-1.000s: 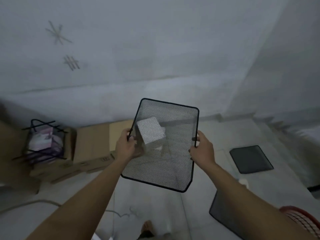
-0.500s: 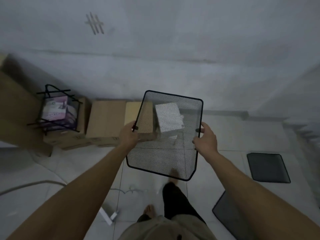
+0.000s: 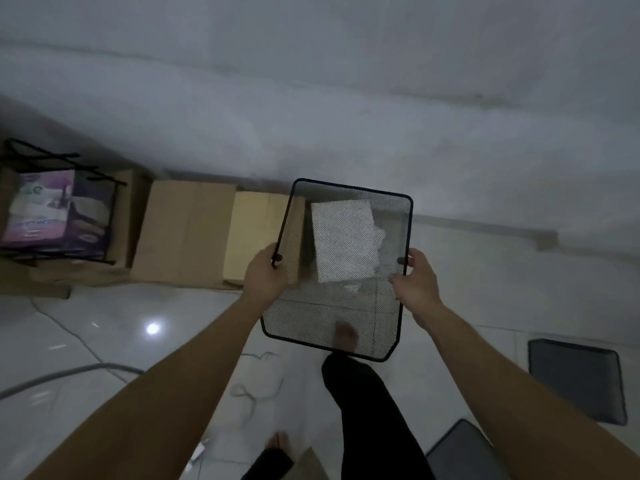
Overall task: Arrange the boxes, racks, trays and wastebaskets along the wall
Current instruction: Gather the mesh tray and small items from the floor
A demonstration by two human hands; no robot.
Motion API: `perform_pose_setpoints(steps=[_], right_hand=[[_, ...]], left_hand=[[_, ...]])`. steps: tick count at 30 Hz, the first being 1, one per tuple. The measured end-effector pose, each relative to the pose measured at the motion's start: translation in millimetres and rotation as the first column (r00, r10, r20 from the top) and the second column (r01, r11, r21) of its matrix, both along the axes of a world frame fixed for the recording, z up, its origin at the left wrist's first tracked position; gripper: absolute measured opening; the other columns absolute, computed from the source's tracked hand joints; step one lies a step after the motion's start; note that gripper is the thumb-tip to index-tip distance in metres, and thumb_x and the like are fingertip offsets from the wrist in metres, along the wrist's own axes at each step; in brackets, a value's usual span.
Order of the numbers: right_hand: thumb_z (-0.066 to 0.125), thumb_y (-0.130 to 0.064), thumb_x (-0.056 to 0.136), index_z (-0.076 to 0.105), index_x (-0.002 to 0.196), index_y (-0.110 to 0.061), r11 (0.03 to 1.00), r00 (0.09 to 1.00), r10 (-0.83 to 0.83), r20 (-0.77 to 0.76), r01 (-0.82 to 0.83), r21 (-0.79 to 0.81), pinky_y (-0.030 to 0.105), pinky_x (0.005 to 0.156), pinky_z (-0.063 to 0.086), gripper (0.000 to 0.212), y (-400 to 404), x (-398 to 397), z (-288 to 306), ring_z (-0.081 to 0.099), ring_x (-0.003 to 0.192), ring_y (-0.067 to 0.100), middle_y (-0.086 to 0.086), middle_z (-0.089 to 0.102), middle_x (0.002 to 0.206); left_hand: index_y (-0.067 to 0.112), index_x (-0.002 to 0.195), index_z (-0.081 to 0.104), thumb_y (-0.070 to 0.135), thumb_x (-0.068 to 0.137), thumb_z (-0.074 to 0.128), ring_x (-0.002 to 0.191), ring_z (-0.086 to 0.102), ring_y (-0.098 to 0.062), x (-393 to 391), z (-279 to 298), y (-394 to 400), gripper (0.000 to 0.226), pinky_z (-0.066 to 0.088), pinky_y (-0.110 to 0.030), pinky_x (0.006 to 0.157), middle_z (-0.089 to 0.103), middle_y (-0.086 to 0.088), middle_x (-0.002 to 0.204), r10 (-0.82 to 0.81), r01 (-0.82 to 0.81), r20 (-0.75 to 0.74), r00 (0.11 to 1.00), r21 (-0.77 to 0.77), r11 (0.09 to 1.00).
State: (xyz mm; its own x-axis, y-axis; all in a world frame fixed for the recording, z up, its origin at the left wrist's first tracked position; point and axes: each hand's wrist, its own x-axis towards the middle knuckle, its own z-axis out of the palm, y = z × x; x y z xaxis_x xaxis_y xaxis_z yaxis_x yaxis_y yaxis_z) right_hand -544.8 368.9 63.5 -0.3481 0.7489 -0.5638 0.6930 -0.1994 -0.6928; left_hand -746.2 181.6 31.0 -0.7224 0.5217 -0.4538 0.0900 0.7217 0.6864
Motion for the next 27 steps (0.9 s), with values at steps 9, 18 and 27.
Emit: perform_pose_setpoints(steps=[9, 18, 27], right_hand=[[0.066, -0.003, 0.087, 0.040, 0.143, -0.021, 0.973, 0.999, 0.008, 0.033, 0.000, -0.230, 0.043, 0.098, 0.052, 0.065, 83.9, -56.5, -181.4, 0.057, 0.107, 0.020, 0.000, 0.054, 0.123], [0.071, -0.007, 0.085, 0.045, 0.133, -0.037, 0.938, 0.999, 0.050, -0.006, -0.049, -0.343, 0.026, 0.082, 0.052, 0.063, 108.4, -71.8, -256.6, 0.062, 0.106, 0.014, -0.004, 0.063, 0.120], [0.069, -0.011, 0.087, 0.037, 0.140, -0.039, 0.945, 0.994, 0.113, -0.016, -0.112, -0.309, 0.023, 0.095, 0.046, 0.068, 110.3, -69.6, -242.1, 0.052, 0.100, -0.005, -0.019, 0.051, 0.125]], left_hand=[[0.012, 0.145, 0.041, 0.003, 0.094, 0.048, 0.113, 0.054, -0.030, -71.3, -153.9, 100.5, 0.052, 0.046, -0.036, 0.095, 0.053, -0.014, 0.131, -0.043, 0.045, 0.014, 0.999, -0.131, 0.990], [0.014, 0.147, 0.036, 0.013, 0.092, 0.055, 0.127, 0.048, -0.028, -68.0, -219.1, 122.7, 0.058, 0.038, -0.034, 0.106, 0.047, -0.009, 0.141, -0.050, 0.103, 0.262, 0.964, -0.194, 0.976], [0.014, 0.154, 0.022, 0.022, 0.098, 0.054, 0.132, 0.041, -0.019, -40.9, -209.6, 127.0, 0.065, 0.029, -0.012, 0.091, 0.039, -0.007, 0.151, -0.057, 0.143, 0.348, 0.936, -0.225, 0.964]])
